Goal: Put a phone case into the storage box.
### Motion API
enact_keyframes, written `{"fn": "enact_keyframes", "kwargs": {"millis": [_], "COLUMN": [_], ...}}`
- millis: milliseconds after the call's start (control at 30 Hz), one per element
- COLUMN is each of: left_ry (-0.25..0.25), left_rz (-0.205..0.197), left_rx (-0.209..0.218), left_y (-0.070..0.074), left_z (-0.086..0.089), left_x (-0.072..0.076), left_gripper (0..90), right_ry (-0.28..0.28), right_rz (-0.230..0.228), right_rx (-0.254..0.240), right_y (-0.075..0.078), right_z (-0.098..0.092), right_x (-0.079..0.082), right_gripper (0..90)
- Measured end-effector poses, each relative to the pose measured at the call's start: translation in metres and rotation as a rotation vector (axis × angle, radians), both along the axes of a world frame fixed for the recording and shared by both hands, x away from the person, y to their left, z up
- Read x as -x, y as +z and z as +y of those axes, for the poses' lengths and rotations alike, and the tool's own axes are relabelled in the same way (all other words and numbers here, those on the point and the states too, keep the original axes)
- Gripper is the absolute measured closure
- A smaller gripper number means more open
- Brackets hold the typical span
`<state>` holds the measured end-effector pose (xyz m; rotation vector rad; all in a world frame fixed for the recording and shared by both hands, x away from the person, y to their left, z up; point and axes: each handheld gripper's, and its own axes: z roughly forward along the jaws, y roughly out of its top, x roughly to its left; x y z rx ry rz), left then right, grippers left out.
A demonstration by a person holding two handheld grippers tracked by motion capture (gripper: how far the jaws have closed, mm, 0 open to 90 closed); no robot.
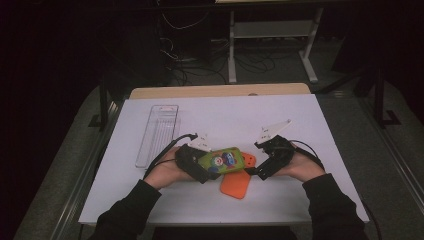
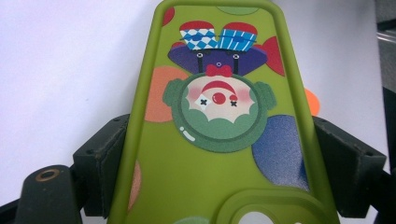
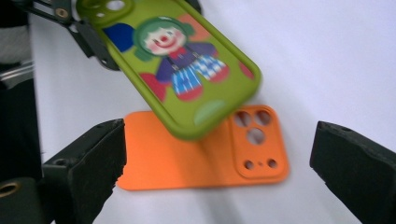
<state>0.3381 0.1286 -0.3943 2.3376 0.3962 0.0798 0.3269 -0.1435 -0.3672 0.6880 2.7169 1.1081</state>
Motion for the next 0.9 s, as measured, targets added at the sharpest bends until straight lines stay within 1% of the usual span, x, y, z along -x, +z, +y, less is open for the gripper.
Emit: {"fn": "enact_keyframes", "kwargs": {"millis": [33,67,100,167,233,267,300,333,367,400,433,467,500,533,600,633,667,700,733,767,800,867,900], "left_ry": [0.006,0.029,0.039,0.069,0.083,0.093,0.113,0.114,0.126,0.143,0.146,0.154,0.173,0.163,0.182,0.183,0.185,0.189,0.198,0.195,0.195,0.198,0.202], "left_rz": [-0.001,0.002,-0.001,-0.008,-0.017,-0.012,-0.003,-0.012,-0.017,-0.002,-0.003,-0.006,-0.002,-0.008,-0.009,-0.010,-0.011,-0.010,-0.010,-0.016,-0.019,-0.023,-0.018], "left_rx": [-0.002,0.004,0.003,0.002,-0.009,-0.005,0.004,-0.005,-0.008,0.007,0.005,0.006,0.016,-0.012,-0.007,-0.008,-0.011,-0.008,0.000,-0.008,-0.012,-0.017,-0.013], "left_y": [0.000,0.000,-0.001,-0.001,0.000,0.000,0.000,0.001,0.002,0.002,0.003,0.003,0.003,0.004,0.004,0.004,0.004,0.004,0.004,0.005,0.005,0.004,0.003], "left_z": [0.001,0.002,0.003,0.004,0.007,0.008,0.010,0.012,0.014,0.015,0.016,0.018,0.018,0.021,0.022,0.023,0.024,0.024,0.024,0.024,0.024,0.024,0.024], "left_x": [-0.001,-0.002,-0.003,-0.003,-0.005,-0.005,-0.005,-0.006,-0.006,-0.006,-0.006,-0.006,-0.005,-0.007,-0.007,-0.008,-0.008,-0.008,-0.007,-0.008,-0.008,-0.009,-0.008], "left_gripper": [15.1,15.1,15.2,15.1,15.1,15.1,15.1,15.1,15.1,15.1,15.2,15.2,15.1,15.1,15.2,15.2,15.2,15.1,15.1,15.1,15.1,15.2,15.1], "right_ry": [-0.015,-0.042,-0.071,-0.108,-0.136,-0.149,-0.167,-0.185,-0.197,-0.210,-0.220,-0.235,-0.246,-0.254,-0.277,-0.288,-0.302,-0.315,-0.331,-0.345,-0.346,-0.357,-0.358], "right_rz": [-0.007,0.004,0.010,0.003,-0.009,-0.015,-0.012,-0.008,-0.014,-0.014,-0.008,-0.013,-0.018,-0.023,-0.022,-0.022,-0.029,-0.049,-0.057,-0.055,-0.061,-0.063,-0.066], "right_rx": [-0.001,-0.018,-0.041,-0.050,-0.066,-0.074,-0.078,-0.090,-0.093,-0.099,-0.108,-0.111,-0.113,-0.118,-0.133,-0.131,-0.125,-0.116,-0.119,-0.134,-0.141,-0.133,-0.137], "right_y": [-0.001,-0.001,-0.003,-0.005,-0.007,-0.008,-0.009,-0.011,-0.012,-0.014,-0.016,-0.018,-0.020,-0.022,-0.026,-0.028,-0.030,-0.031,-0.032,-0.033,-0.034,-0.036,-0.037], "right_z": [-0.003,-0.005,-0.009,-0.013,-0.016,-0.017,-0.018,-0.018,-0.019,-0.020,-0.020,-0.020,-0.020,-0.020,-0.020,-0.020,-0.018,-0.017,-0.017,-0.017,-0.017,-0.014,-0.013], "right_x": [-0.001,-0.001,-0.001,0.000,0.000,0.001,0.001,0.002,0.003,0.004,0.004,0.005,0.006,0.007,0.008,0.009,0.010,0.011,0.012,0.013,0.014,0.016,0.017], "right_gripper": [2.9,2.5,2.0,1.6,1.6,1.6,1.6,1.6,1.6,1.6,1.6,1.6,1.6,1.6,1.5,1.1,1.0,1.0,0.9,0.9,0.9,0.5,0.5]}}
